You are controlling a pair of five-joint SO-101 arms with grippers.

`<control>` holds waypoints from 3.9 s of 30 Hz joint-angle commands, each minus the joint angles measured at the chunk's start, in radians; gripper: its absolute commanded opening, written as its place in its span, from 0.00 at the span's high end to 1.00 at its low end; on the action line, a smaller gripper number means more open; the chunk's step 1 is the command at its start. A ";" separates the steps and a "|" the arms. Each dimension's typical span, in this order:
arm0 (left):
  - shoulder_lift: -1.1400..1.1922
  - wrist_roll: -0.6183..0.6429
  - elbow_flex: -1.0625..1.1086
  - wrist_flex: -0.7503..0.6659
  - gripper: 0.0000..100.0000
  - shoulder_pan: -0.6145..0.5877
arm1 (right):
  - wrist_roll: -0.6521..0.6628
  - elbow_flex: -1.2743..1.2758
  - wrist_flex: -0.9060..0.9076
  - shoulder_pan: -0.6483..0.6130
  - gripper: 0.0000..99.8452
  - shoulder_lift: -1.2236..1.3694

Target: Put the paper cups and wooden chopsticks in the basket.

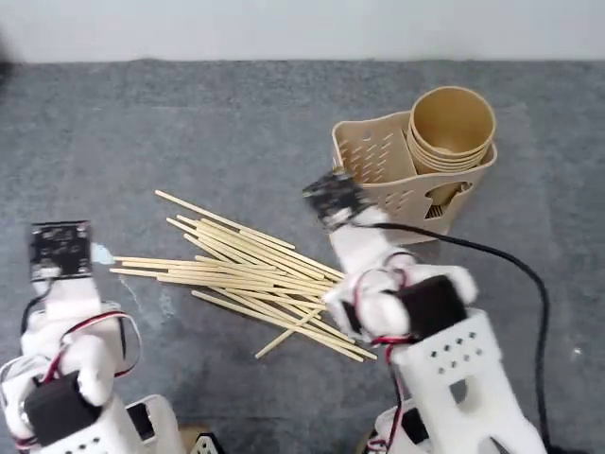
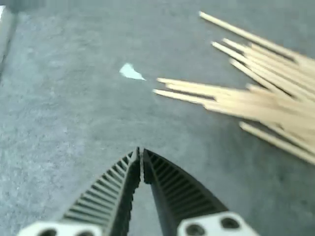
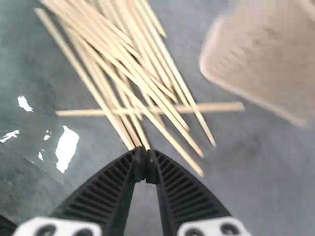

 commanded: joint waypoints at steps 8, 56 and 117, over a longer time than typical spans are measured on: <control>-0.002 0.023 0.166 -0.176 0.99 -0.054 | 0.005 -0.091 -0.199 -0.077 0.84 0.441; -0.003 0.120 0.361 -0.304 0.99 -0.060 | 0.144 -0.684 -0.142 -0.070 0.99 1.046; -0.003 0.121 0.387 -0.325 0.99 -0.055 | -0.204 -1.119 -0.469 0.595 0.99 0.760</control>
